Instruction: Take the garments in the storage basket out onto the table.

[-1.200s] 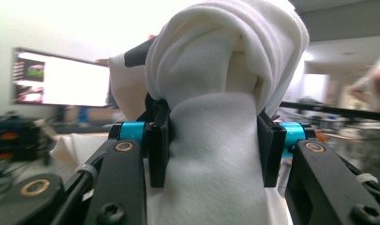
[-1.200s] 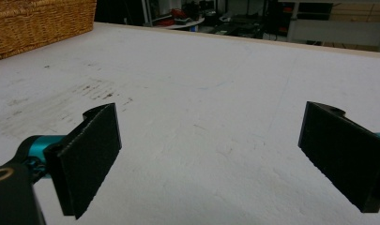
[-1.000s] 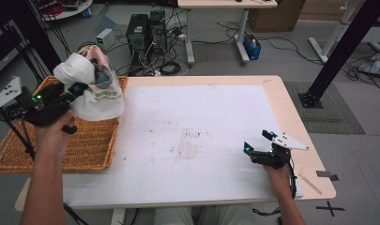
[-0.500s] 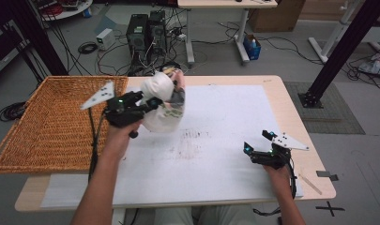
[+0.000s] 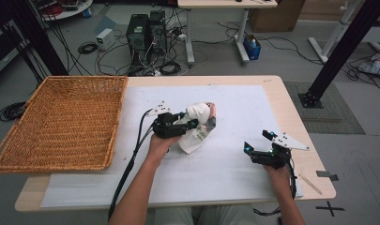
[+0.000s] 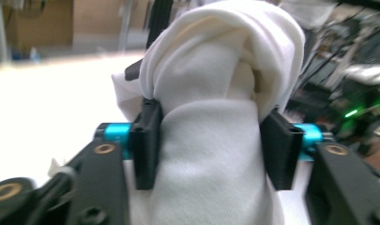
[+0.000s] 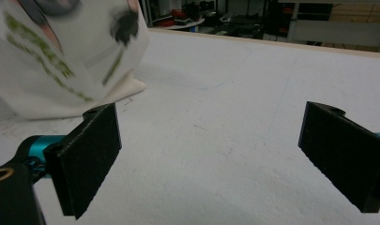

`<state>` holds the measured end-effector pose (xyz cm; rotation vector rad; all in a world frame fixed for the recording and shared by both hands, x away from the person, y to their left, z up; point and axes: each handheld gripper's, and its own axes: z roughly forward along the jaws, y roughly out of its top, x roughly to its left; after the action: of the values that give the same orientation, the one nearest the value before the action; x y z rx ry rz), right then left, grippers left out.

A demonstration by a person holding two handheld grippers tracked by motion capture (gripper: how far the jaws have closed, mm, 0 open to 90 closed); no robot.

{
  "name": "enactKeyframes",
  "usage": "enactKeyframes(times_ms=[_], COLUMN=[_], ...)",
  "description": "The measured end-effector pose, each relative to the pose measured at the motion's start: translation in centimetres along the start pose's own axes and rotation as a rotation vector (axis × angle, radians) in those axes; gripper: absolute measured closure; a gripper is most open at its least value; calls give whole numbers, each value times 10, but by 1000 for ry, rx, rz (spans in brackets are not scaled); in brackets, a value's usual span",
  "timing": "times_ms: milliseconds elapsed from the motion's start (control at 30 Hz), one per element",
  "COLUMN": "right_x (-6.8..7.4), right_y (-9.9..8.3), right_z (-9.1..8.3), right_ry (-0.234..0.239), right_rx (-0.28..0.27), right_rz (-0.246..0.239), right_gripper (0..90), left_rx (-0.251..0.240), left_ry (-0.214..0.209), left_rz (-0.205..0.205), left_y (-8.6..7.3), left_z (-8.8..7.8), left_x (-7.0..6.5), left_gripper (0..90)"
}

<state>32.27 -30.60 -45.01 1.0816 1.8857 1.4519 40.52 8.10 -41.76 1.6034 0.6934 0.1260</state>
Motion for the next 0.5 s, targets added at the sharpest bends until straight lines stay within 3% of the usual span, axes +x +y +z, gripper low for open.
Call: enactKeyframes(times_ms=[33,100,133,233,400,500], right_x=[0,0,0,-1,0,-1], right_y=[0,0,0,0,0,0], right_z=[0,0,0,0,0,0], right_ry=[0,0,0,2,2,3], right_rx=[0,2,1,1,2,2], right_rz=[0,3,1,2,1,1], right_gripper=[55,55,55,55,55,55], left_rx=[22,53,56,24,-59,-76], left_ry=[21,59,72,89,145,176], left_rz=[-26,-84,-93,-65,-8,3], left_y=[-5,-11,-12,-7,11,15], left_z=[3,5,4,-8,-43,-60], left_x=[3,8,9,6,-2,-4], left_gripper=[406,315,257,257,257,257])
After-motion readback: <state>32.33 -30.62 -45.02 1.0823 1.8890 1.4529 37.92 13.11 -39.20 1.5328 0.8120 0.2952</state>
